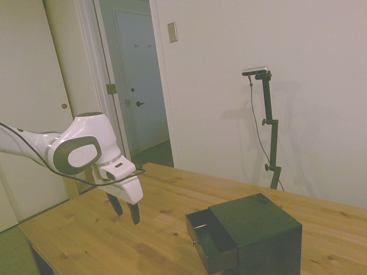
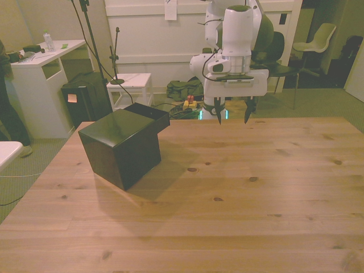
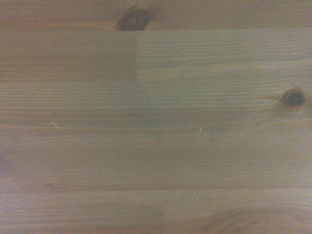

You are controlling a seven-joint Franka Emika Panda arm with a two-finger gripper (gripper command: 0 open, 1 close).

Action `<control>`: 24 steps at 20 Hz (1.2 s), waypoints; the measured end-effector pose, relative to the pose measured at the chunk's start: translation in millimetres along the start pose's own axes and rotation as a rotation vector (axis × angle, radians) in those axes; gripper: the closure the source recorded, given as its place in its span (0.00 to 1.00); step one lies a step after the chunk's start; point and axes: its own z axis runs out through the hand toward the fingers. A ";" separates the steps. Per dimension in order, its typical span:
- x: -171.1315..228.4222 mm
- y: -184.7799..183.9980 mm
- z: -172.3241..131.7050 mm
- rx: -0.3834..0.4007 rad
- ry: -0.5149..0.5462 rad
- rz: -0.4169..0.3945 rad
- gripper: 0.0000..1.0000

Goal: Close the top drawer

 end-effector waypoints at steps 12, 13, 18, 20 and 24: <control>60.1 64.2 -9.6 -0.024 0.028 0.218 0.00; 65.7 69.5 -12.2 -0.023 0.034 0.231 0.00; 88.6 85.1 -26.7 -0.018 0.071 0.269 0.00; 99.0 91.0 -32.5 -0.023 0.090 0.280 0.00; 117.3 98.2 -39.4 -0.027 0.110 0.302 0.00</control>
